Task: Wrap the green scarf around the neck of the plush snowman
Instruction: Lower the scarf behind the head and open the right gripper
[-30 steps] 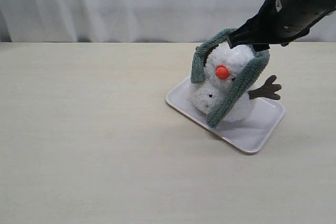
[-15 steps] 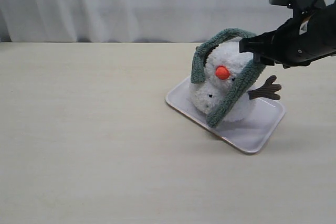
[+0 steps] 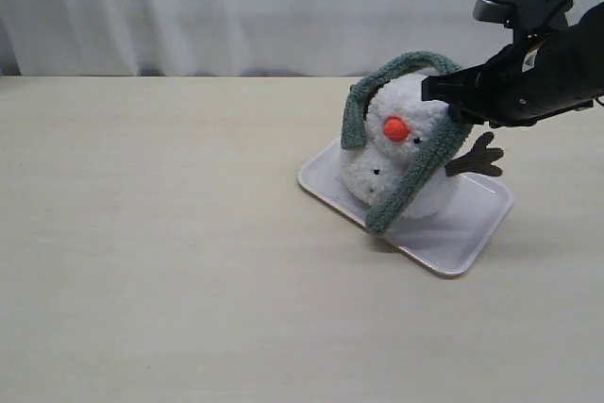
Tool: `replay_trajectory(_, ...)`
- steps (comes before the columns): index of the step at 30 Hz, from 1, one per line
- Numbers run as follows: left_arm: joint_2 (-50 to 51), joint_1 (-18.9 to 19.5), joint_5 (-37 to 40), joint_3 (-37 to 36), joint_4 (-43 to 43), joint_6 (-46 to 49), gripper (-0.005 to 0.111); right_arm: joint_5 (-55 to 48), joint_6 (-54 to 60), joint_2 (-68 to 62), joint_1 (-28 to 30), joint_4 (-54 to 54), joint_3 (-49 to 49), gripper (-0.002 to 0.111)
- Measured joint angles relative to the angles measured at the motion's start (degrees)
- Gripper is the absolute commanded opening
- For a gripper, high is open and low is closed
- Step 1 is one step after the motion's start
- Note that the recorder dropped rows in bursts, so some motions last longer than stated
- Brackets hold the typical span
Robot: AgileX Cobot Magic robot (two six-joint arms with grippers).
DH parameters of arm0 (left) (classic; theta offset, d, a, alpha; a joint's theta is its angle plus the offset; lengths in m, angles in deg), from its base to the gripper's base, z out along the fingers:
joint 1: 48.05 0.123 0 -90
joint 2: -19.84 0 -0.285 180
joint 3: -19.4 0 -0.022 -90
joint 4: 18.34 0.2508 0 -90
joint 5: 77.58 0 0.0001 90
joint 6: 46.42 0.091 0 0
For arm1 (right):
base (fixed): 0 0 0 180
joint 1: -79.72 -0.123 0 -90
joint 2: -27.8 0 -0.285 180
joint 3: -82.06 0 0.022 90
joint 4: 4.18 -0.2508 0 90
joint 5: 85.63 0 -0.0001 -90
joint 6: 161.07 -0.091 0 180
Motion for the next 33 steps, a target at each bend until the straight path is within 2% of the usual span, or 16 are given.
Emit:
replay_trajectory(4, 0.00, 0.00, 0.00, 0.00, 0.00, 0.00, 0.000, 0.25, 0.11, 0.00, 0.00, 0.00, 0.00, 0.035)
replay_trajectory(10, 0.00, 0.00, 0.00, 0.00, 0.00, 0.00, 0.000, 0.52, 1.89, -0.37, 0.00, 0.00, 0.62, 0.004)
replay_trajectory(20, 0.00, 0.00, 0.00, 0.00, 0.00, 0.00, 0.000, -0.75, 8.25, -0.70, 0.00, 0.82, -1.29, 0.004)
replay_trajectory(28, 0.00, 0.00, 0.00, 0.00, 0.00, 0.00, 0.000, -5.09, 8.10, -1.07, 0.00, 9.63, -3.50, 0.004)
replay_trajectory(33, 0.00, 0.00, 0.00, 0.00, 0.00, 0.00, 0.000, -6.03, 7.68, -4.28, 0.00, 10.77, -3.50, 0.004)
